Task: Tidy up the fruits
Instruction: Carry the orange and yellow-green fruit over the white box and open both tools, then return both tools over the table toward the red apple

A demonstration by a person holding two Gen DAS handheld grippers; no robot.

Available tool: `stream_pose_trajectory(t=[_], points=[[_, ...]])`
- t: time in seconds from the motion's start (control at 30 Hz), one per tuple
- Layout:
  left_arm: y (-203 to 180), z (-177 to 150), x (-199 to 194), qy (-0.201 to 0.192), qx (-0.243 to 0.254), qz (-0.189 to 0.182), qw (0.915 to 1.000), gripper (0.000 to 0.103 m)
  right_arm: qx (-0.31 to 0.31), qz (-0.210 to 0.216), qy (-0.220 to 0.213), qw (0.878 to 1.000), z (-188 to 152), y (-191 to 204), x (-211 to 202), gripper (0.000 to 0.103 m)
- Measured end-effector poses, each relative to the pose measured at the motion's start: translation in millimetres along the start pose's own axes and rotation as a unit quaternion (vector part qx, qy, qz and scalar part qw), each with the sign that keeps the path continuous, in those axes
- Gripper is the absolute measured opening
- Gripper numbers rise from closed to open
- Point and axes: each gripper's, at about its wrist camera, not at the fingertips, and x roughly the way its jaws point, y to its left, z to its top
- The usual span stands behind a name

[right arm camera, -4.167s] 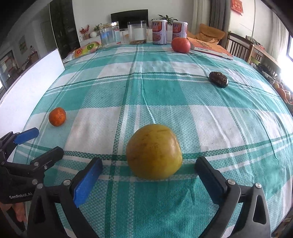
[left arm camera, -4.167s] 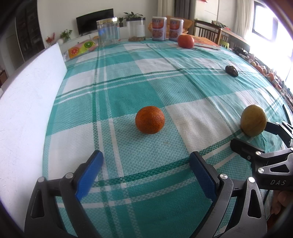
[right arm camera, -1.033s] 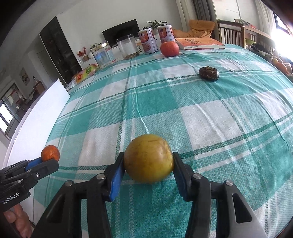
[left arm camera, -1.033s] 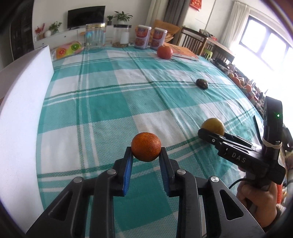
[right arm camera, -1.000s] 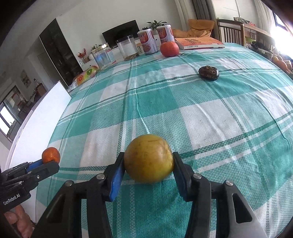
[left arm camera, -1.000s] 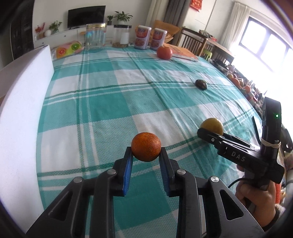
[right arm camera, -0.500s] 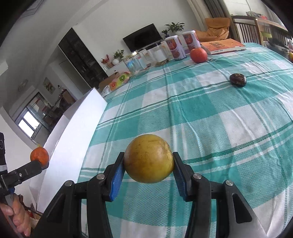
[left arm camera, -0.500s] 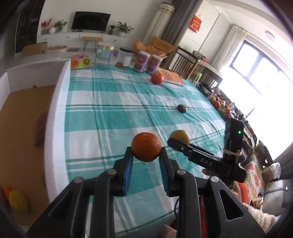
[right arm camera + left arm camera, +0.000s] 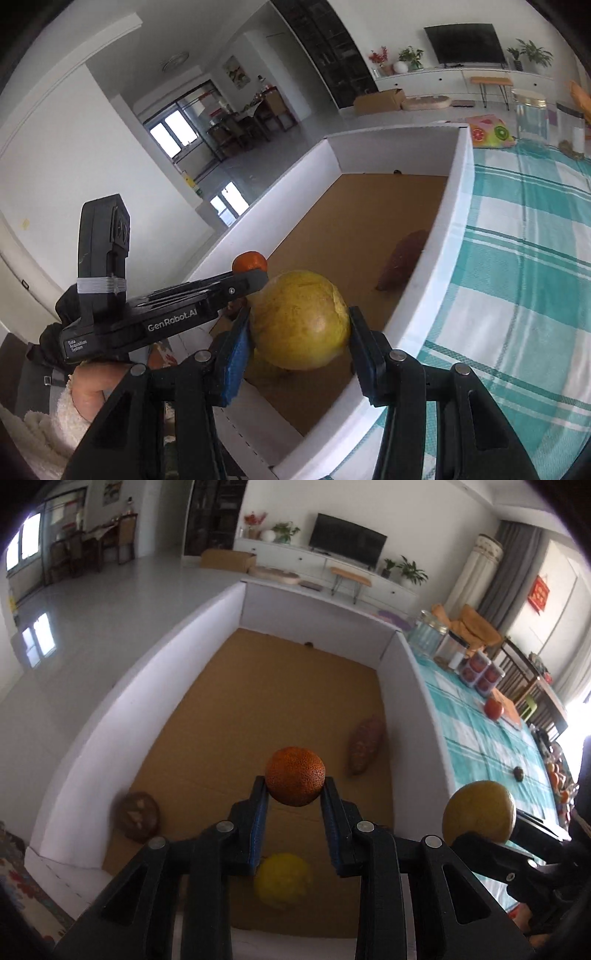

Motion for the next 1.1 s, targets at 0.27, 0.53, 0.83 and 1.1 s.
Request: stream_pose_trajectory(t=[0.27,0.53,0.83,1.1], points=[[21.5,-10.0,16.7,-0.004,-0.036,0.084,0.9958,0.069,-0.045,-0.028,0.032,0.998,-0.9,16.4,49.2,0.059],[-18.9,-0.7,10.0,-0.049,0.009,0.089,0.9948,0.084,0.005,-0.099,-0.071,0.993,-16.7,-57.1,-38.7,0.091],[-136.7,-9.5,-10.8,-0.056,0.111,-0.049,0.991,0.084,0.114,-0.381,-0.081,0.914,-103.3,-208.9,-134.6,0.102],[-265.0,-59.3,38.6,0.045,0.204,-0.164,0.964,0.085,0.211,-0.44,-0.093,0.868,-147.5,-257.5,-185.9,0.102]])
